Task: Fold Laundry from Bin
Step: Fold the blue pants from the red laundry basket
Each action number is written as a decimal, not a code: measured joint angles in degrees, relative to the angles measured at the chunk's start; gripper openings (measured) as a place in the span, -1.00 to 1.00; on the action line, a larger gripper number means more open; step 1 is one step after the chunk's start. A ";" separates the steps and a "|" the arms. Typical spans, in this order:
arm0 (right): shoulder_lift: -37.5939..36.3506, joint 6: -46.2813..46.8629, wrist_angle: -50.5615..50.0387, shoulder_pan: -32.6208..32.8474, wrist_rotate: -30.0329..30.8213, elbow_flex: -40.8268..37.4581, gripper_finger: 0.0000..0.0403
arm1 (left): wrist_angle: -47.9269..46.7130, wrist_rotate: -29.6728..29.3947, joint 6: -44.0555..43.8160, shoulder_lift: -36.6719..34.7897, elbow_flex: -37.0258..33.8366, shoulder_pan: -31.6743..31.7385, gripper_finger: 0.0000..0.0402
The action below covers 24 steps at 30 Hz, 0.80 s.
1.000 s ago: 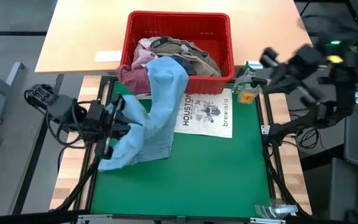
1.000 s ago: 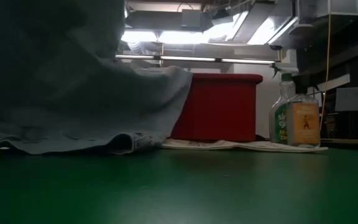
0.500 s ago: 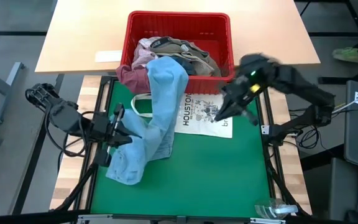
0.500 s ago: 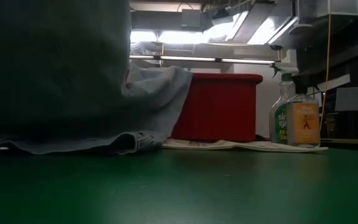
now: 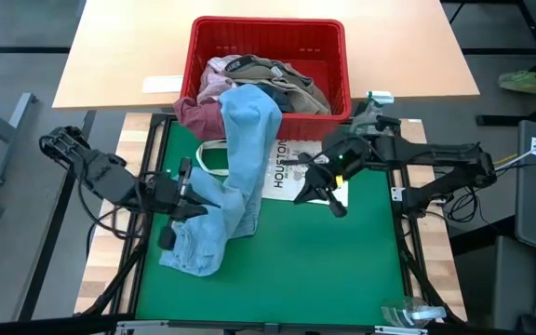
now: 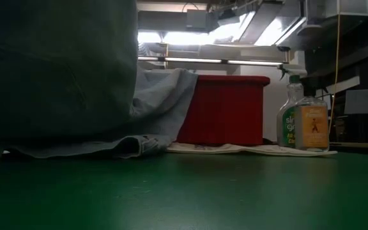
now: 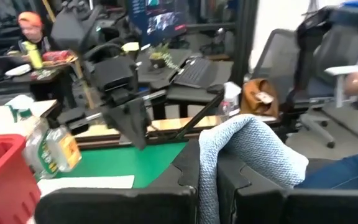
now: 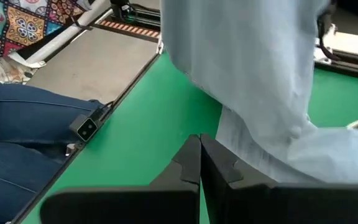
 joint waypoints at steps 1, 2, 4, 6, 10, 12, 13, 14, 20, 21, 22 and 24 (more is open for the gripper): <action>0.00 0.00 0.42 0.39 -0.02 -0.10 -1.00 | 0.40 -0.35 0.01 0.70 0.00 0.52 -0.95; 0.00 -0.02 0.77 0.89 -0.02 -0.12 -1.00 | 0.89 -0.50 0.34 1.40 0.00 1.17 -0.95; -0.07 0.00 0.75 1.75 -0.04 -0.12 -1.00 | 2.22 -0.73 1.78 2.80 0.00 2.61 -0.95; -0.07 0.02 0.74 2.53 -0.04 -0.12 -1.00 | 4.18 -1.67 3.40 4.15 0.00 4.20 -0.95; -0.07 0.06 0.71 3.98 -0.05 -0.12 -1.00 | 8.73 -5.24 5.51 6.15 0.00 8.09 -0.95; -0.07 0.08 0.65 4.54 0.28 -0.12 -1.00 | 10.67 -6.69 6.37 6.28 0.00 10.09 -0.95; -0.07 0.09 0.60 4.87 1.12 -0.12 -1.00 | 11.58 -7.14 6.47 6.21 0.00 11.01 -0.95; -0.07 0.10 0.63 5.27 2.12 -0.12 -1.00 | 12.64 -7.52 6.49 5.94 0.00 12.05 -0.95; 0.36 -0.30 1.34 7.58 10.19 -0.10 -1.00 | 15.61 -8.66 9.78 2.95 0.00 16.33 -0.95; 0.57 -0.41 1.38 7.73 11.13 -0.08 -1.00 | 15.65 -8.66 10.65 2.30 0.00 16.91 -0.95; 0.76 -0.44 1.19 8.04 11.57 -0.10 -1.00 | 15.61 -8.63 11.15 1.64 0.00 17.44 -0.95; 2.12 -0.43 1.77 8.40 12.04 -0.12 -1.00 | 15.60 -8.74 11.52 0.49 0.00 18.47 -0.95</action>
